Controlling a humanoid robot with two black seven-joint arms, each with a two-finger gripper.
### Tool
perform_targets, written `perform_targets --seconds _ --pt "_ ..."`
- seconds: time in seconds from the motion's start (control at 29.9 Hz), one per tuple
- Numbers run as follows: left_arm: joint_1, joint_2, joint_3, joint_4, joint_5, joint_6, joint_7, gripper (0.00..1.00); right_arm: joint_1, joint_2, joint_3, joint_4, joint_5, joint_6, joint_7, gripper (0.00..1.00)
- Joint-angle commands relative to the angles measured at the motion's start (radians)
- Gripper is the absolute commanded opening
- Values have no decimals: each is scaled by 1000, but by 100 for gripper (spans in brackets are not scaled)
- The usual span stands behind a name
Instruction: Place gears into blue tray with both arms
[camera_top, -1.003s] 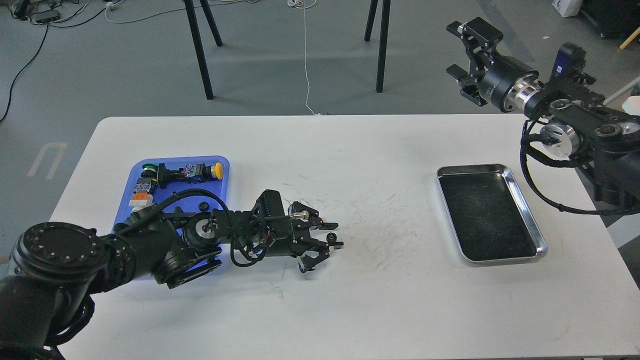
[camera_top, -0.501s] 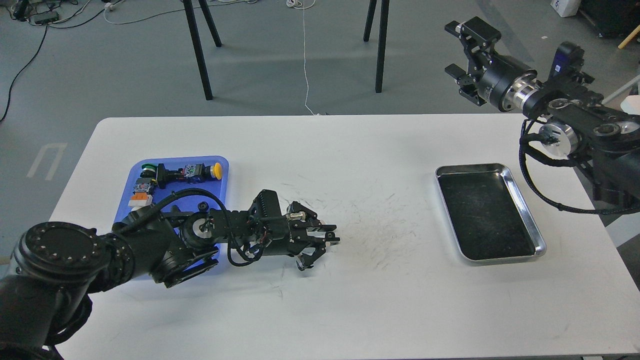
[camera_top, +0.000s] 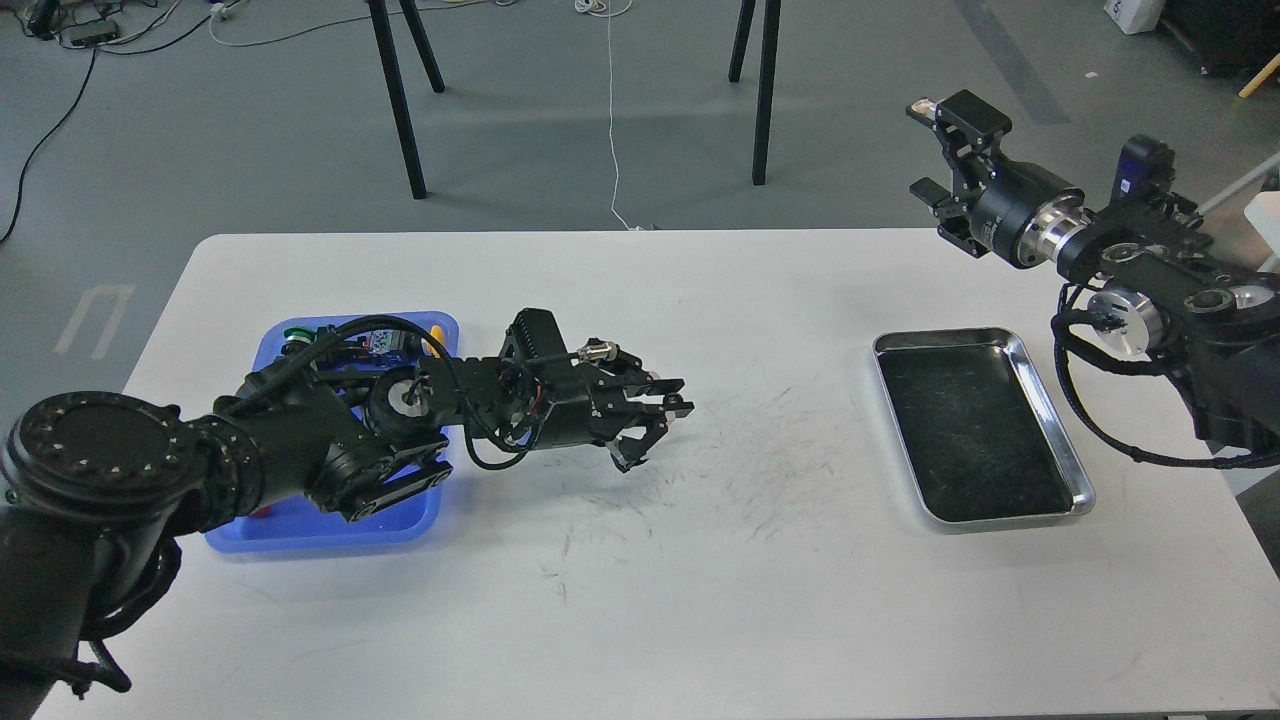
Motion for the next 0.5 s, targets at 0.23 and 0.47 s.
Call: perform_targets --seconds 0.23,0.47 --pt "-77 47 -87 -49 -162 -76 0 11 -10 -8 -4 -3 2 5 4 99" --pt "-99 111 -191 -97 -231 -145 0 11 -23 -18 -3 4 3 11 7 99"
